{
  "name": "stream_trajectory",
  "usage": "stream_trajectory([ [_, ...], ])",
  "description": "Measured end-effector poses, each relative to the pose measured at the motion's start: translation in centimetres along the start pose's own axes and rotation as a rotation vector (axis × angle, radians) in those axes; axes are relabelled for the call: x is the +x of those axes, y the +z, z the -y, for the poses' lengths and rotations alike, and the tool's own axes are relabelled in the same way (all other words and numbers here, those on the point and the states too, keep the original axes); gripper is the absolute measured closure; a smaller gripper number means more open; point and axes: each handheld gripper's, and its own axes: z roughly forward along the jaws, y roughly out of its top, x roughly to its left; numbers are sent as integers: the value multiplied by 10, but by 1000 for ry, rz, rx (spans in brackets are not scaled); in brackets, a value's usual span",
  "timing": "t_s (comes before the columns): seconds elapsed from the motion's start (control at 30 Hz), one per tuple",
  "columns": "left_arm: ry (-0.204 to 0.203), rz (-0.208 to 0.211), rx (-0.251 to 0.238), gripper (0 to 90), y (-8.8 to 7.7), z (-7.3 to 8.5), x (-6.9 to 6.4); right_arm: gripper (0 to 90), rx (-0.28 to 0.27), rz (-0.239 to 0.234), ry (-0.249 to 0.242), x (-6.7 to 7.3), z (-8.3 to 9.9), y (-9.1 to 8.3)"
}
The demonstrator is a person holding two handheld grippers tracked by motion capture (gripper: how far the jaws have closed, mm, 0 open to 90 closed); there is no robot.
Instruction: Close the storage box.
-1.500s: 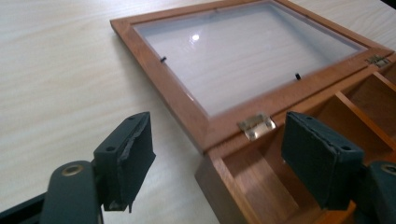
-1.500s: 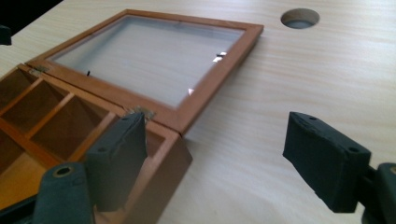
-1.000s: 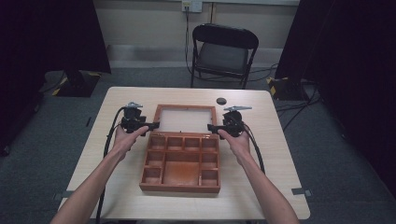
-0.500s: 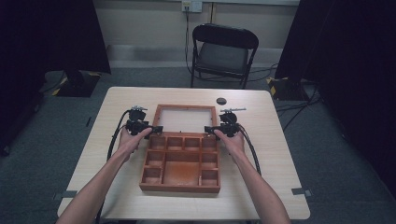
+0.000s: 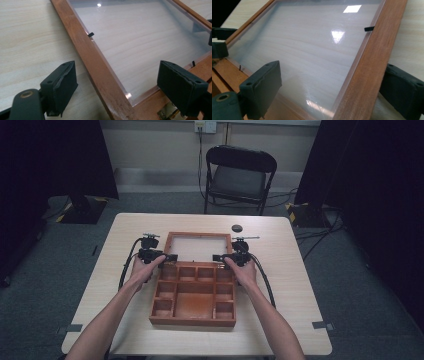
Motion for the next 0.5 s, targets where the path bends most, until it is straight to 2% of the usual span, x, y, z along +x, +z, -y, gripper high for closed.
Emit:
stream_trajectory([
  [0.13, 0, 13, 4, 150, 2, -1, 0, 87, 22, -35, 47, -5, -1, 2],
  [0.2, -3, 14, 6, 151, 2, -1, 0, 118, 26, -51, 40, -5, -1, 1],
  [0.27, -9, 18, 7, 151, 2, 0, -1, 119, 31, -47, 41, -4, -2, 1],
  [0.37, 4, 11, 8, 146, 2, -1, -2, 126, 29, -45, 42, -4, -2, 0],
  [0.5, -12, 24, 7, 144, 3, 0, -1, 131, 17, -46, 41, -4, 0, 0],
])
